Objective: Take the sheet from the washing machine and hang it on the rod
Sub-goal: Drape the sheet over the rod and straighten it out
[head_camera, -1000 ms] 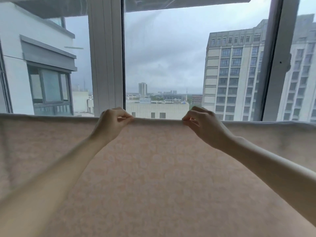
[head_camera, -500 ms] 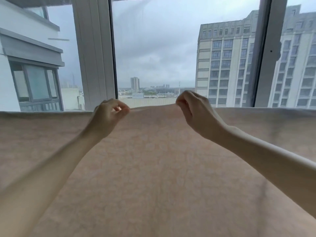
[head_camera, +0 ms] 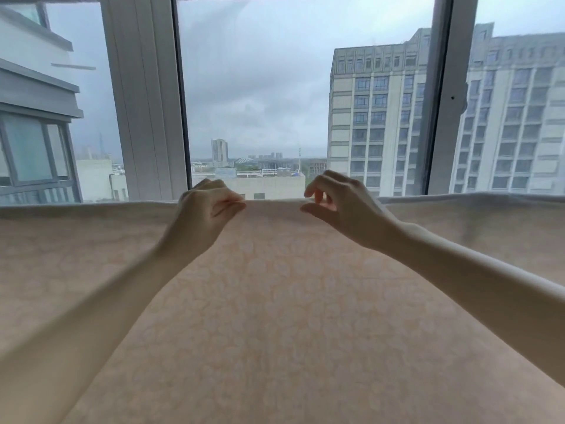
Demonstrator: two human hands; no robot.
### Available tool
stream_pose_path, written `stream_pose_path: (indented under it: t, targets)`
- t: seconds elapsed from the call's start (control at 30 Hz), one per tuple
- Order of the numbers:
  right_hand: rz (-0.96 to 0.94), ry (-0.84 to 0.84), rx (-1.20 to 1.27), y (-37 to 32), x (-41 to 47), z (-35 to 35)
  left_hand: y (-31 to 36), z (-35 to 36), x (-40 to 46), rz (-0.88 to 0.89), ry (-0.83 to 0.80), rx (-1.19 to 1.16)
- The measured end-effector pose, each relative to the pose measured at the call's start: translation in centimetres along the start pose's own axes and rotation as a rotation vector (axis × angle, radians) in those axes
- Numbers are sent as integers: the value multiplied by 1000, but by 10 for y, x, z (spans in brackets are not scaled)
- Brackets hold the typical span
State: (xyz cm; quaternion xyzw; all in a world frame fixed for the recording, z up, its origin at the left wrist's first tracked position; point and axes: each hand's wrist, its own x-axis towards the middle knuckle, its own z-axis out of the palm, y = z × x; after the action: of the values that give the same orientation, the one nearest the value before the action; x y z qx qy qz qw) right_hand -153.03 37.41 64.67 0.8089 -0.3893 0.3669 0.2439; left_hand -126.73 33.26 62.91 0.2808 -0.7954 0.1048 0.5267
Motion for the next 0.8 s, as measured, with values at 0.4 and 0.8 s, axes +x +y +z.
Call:
stream_pose_path:
  t: [0.4,0.8]
  targets:
    - [-247,22,-269,-3,-28,12,3,4,-24,20,-91,57]
    - [-211,-60,-104,4,-43,-5,27,65,14,105,-106,134]
